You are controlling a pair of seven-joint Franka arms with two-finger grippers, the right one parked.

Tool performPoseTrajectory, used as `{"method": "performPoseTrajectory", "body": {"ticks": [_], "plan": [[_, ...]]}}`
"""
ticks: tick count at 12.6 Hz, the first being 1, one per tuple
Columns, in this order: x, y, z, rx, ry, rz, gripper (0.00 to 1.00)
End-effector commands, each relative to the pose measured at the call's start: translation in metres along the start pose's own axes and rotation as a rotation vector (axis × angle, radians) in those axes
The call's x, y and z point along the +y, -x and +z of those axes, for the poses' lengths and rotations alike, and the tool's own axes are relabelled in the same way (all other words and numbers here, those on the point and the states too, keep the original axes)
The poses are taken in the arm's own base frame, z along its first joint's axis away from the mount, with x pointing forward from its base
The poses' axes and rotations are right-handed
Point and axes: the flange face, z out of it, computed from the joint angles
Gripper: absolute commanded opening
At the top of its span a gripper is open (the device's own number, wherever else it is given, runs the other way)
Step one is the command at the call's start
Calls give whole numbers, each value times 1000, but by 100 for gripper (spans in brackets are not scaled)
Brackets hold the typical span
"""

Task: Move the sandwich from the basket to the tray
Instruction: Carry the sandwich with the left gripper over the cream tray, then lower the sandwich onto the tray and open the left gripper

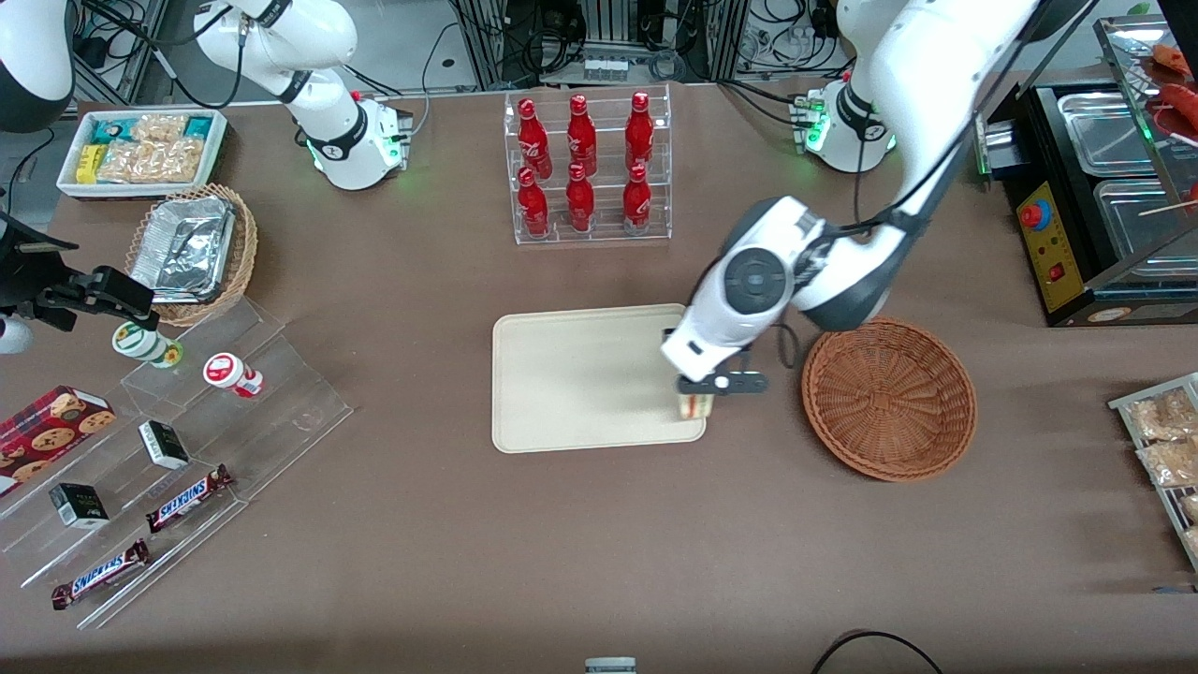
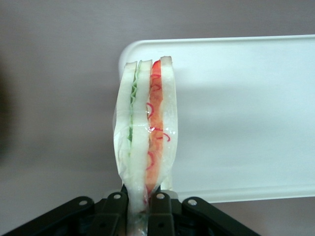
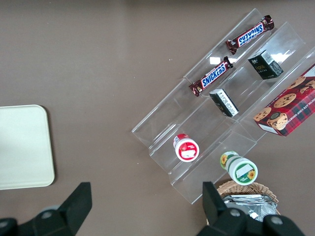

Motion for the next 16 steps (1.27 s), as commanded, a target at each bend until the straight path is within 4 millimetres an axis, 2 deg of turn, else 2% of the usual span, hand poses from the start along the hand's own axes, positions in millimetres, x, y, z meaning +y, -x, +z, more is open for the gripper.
{"method": "performPoseTrajectory", "body": {"ticks": [1, 3, 7, 10, 16], "plan": [[56, 3, 9, 8, 1, -26, 0], [91, 13, 21, 26, -10, -50, 0], [138, 23, 43, 36, -41, -82, 0], [145, 25, 67, 65, -92, -95, 0], [145, 23, 79, 70, -85, -141, 0]]}}
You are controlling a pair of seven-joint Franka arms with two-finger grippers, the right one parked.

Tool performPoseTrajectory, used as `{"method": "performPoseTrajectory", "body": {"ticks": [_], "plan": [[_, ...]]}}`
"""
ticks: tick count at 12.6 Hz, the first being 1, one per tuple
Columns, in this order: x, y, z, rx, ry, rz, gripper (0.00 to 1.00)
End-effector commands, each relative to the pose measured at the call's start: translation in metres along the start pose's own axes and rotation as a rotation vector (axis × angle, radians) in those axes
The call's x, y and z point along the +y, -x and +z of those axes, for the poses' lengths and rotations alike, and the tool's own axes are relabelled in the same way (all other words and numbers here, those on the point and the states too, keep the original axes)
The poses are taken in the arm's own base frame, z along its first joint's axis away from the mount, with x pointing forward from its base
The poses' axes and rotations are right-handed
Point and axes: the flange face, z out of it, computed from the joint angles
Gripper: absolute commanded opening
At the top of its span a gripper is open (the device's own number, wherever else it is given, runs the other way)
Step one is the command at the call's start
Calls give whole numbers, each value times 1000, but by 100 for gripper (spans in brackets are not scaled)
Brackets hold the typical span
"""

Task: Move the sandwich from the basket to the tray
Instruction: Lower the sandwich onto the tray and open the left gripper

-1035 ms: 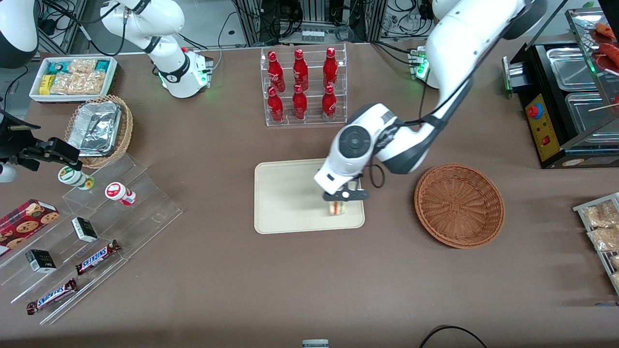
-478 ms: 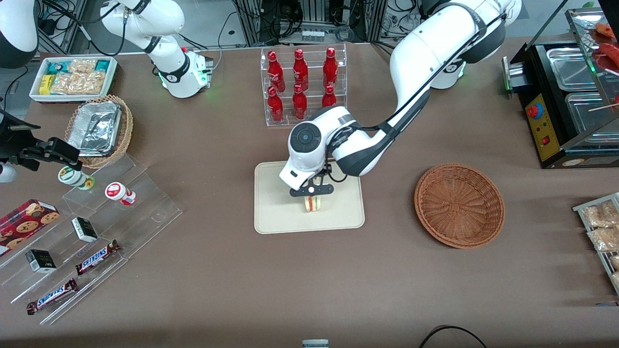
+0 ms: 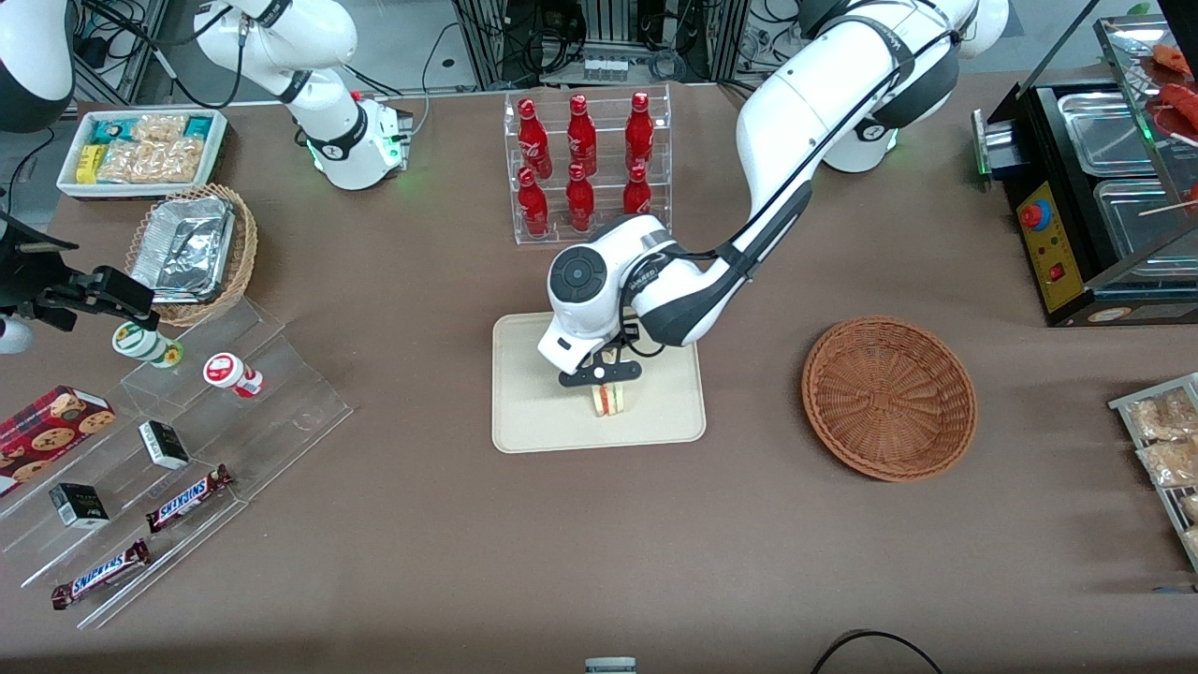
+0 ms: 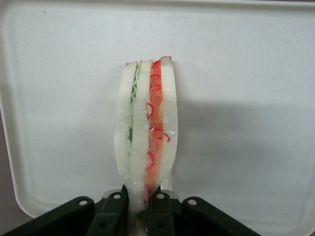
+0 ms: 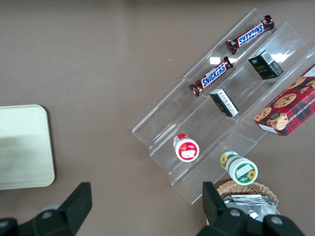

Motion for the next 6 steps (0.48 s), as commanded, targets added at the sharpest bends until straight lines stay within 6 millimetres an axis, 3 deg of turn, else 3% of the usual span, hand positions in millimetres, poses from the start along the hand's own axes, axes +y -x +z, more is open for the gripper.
{"method": "performPoseTrajectory", "body": {"ticks": [1, 2, 3, 4, 6], "plan": [[7, -3, 3, 18, -1, -40, 0], [7, -3, 3, 18, -1, -41, 0], [7, -3, 3, 17, -1, -43, 22], [5, -5, 2, 17, 3, -49, 97], [5, -5, 1, 19, 5, -43, 100]]}}
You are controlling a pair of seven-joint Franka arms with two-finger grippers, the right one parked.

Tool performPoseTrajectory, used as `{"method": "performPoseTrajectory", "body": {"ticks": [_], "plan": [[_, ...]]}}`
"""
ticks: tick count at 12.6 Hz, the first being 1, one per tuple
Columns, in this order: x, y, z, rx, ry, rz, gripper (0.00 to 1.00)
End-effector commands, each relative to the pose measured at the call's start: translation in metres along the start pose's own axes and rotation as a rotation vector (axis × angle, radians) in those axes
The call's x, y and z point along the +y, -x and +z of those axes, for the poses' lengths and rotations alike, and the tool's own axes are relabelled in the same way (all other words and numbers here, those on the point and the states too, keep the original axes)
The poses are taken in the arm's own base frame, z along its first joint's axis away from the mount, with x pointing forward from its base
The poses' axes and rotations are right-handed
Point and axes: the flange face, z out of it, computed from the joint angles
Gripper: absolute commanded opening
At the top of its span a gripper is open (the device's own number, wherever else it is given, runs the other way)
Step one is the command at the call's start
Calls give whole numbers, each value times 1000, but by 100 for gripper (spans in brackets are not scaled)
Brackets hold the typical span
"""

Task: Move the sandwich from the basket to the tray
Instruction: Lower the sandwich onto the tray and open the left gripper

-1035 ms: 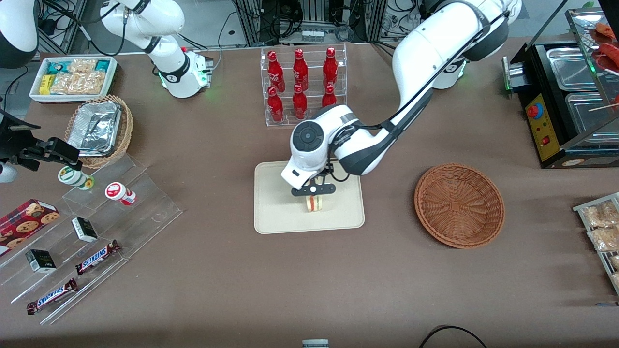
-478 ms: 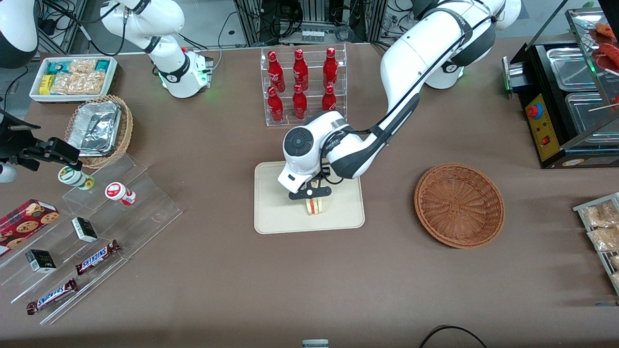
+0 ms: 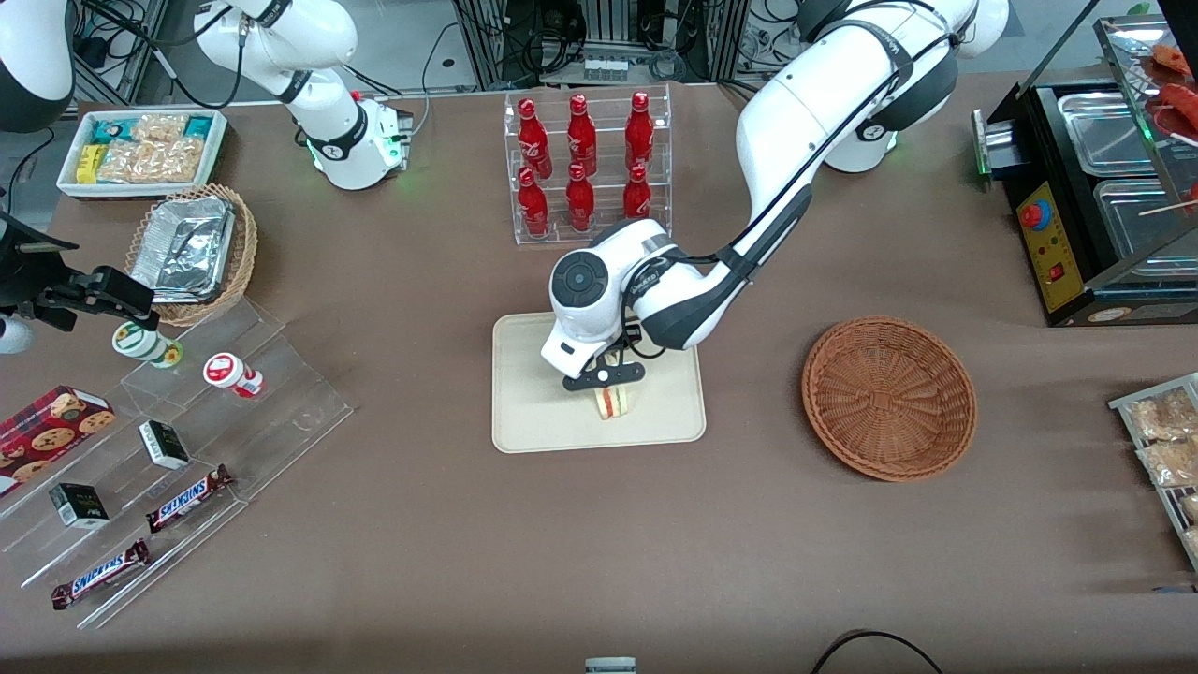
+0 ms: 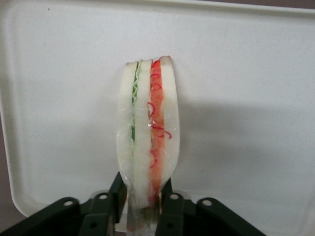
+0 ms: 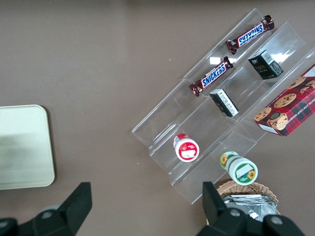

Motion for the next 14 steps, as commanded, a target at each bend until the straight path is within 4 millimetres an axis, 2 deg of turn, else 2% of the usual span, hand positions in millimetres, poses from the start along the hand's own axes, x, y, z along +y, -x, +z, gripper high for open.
{"method": "performPoseTrajectory", "body": {"ticks": [1, 2, 5, 6, 8, 10, 11, 14], "plan": [[3, -6, -11, 28, 13, -15, 100], [0, -10, -22, 30, 17, -19, 100], [-13, -16, -77, 74, 38, -34, 100], [-25, -23, -93, 72, 35, -53, 100], [-41, -20, -129, 66, 20, 20, 100], [-73, -26, -155, 70, -37, 74, 100], [-83, -24, -159, 60, -75, 72, 100], [-148, -59, -173, 59, -118, 51, 100]]}}
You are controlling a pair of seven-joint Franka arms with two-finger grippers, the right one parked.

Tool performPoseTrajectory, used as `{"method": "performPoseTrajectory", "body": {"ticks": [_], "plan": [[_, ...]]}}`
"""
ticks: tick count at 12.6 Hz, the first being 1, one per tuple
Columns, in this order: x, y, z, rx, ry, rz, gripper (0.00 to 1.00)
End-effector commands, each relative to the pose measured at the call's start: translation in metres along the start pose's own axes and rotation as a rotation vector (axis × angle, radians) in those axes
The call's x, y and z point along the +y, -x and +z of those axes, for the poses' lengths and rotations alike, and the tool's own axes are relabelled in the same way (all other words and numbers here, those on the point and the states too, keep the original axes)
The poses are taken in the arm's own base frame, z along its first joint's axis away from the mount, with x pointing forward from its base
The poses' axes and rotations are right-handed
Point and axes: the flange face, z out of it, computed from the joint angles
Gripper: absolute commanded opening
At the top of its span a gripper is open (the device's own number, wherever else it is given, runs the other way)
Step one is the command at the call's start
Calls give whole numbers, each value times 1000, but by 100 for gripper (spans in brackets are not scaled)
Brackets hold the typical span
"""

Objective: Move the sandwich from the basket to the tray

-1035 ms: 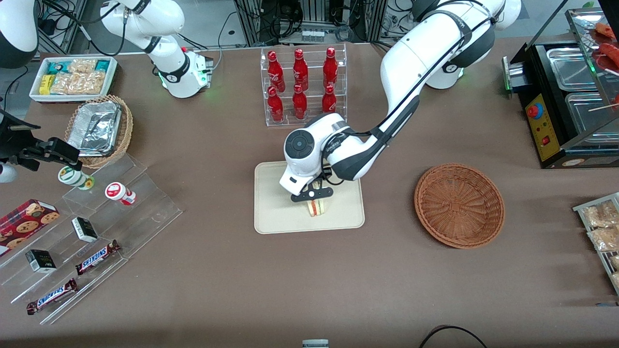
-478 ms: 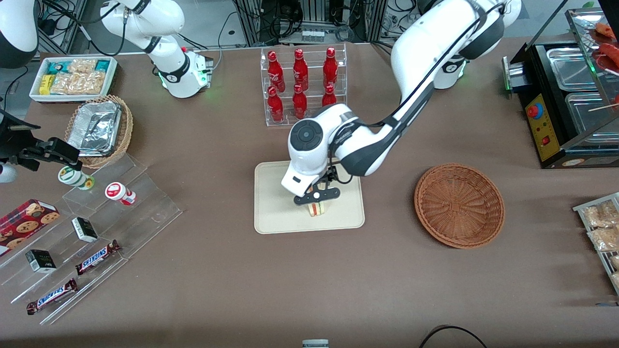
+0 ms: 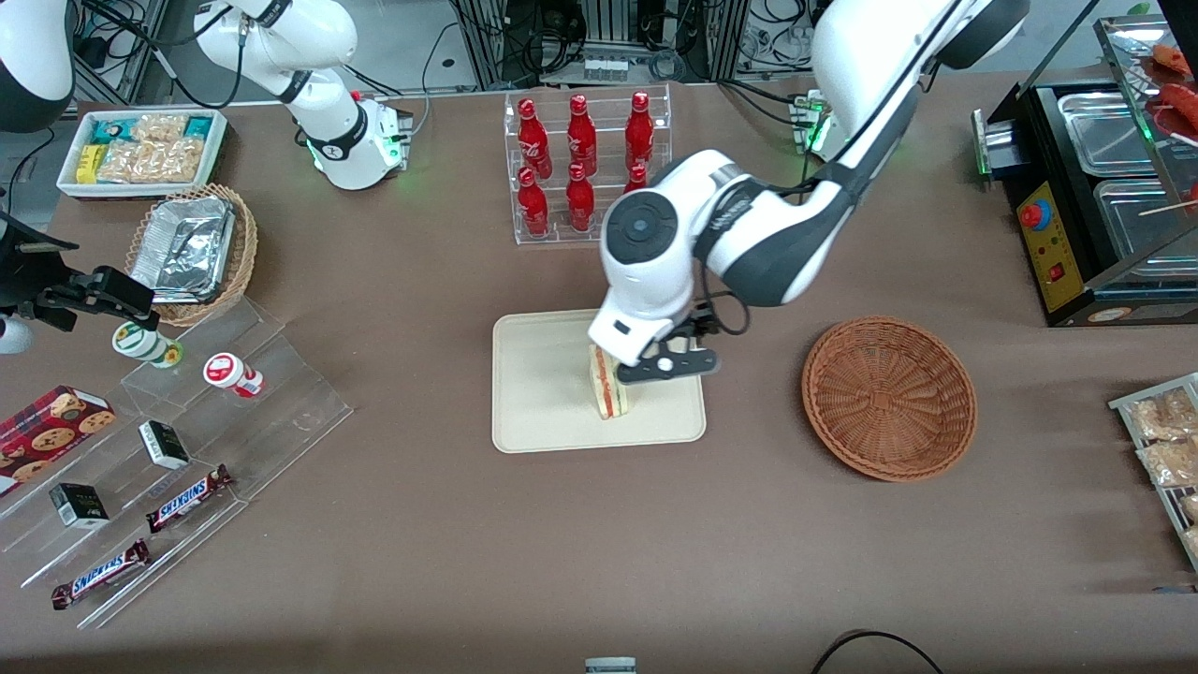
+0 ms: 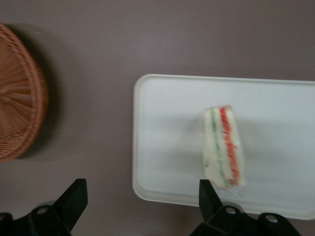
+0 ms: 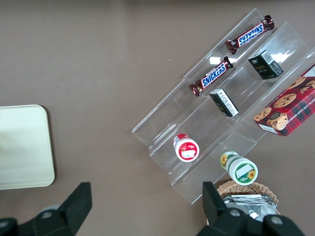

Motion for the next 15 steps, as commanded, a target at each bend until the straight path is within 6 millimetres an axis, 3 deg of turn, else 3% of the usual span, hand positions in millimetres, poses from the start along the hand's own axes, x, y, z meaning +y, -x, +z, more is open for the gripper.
{"method": "performPoseTrajectory", "body": {"ticks": [1, 6, 9, 11, 15], "plan": [[-63, -17, -8, -4, -22, 39, 100], [-141, -49, -15, -37, 9, 18, 100], [-209, -59, -35, -51, 67, 54, 100], [-261, -47, -46, -52, 71, 102, 100], [-328, -16, -82, -114, 100, 207, 100]]}}
